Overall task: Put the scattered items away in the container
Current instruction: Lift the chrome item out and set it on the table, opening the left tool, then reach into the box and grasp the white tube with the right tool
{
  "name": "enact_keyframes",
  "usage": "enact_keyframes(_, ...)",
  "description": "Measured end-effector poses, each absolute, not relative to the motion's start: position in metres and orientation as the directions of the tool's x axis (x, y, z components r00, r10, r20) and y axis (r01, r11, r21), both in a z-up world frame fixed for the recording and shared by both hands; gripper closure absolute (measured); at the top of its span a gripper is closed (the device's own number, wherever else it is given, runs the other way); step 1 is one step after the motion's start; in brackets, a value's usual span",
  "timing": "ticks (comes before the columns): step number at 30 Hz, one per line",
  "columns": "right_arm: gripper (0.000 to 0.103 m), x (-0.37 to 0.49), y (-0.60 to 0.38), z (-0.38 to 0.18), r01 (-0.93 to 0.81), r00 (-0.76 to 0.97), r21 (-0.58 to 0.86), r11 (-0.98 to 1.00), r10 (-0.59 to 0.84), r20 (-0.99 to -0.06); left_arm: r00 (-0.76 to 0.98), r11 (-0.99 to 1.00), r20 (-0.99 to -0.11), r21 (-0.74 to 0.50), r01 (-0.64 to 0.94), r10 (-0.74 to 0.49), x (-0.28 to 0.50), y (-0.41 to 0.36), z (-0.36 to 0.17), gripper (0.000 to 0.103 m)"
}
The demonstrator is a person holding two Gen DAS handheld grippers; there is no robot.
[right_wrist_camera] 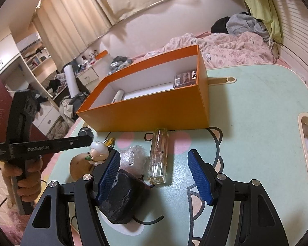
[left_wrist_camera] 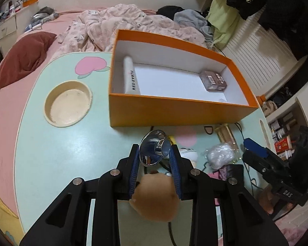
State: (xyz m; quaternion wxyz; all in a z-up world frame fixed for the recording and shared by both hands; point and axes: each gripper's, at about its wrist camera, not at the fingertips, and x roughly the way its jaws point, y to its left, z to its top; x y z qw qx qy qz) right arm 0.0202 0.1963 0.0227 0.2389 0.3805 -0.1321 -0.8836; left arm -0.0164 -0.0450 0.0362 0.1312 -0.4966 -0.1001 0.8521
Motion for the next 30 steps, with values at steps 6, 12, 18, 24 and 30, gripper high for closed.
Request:
enact_keyframes(6, 0.035, 0.020, 0.196, 0.023, 0.324, -0.596, 0.413, -0.851, -0.523, -0.610, -0.523, -0.918, -0.764, -0.383, -0.102, 0.377, -0.012, -0.060, 0.029, 0.063)
enact_keyframes(12, 0.035, 0.019, 0.192, 0.028, 0.331, -0.601, 0.398, -0.856, -0.516, -0.610, -0.643, -0.923, -0.675, -0.356, -0.148, 0.363, -0.002, -0.062, 0.023, 0.050)
enact_keyframes(18, 0.035, 0.015, 0.184, 0.059, 0.361, -0.601, 0.421, -0.832, -0.553, -0.577, -0.688, -0.897, -0.605, -0.412, -0.162, 0.402, 0.004, -0.070, 0.017, 0.050)
enact_keyframes(24, 0.038, -0.033, 0.120, 0.116, 0.394, -0.555, 0.268, -0.879, -0.460, -0.693, -0.679, -0.884, -0.601, -0.438, -0.163, 0.422, 0.004, -0.071, 0.013, 0.049)
enact_keyframes(30, 0.059, -0.135, 0.051, 0.089, 0.338, -0.339, 0.214, -0.916, -0.331, -0.880, -0.692, -0.888, -0.587, -0.423, -0.179, 0.419, 0.009, -0.073, 0.015, 0.049)
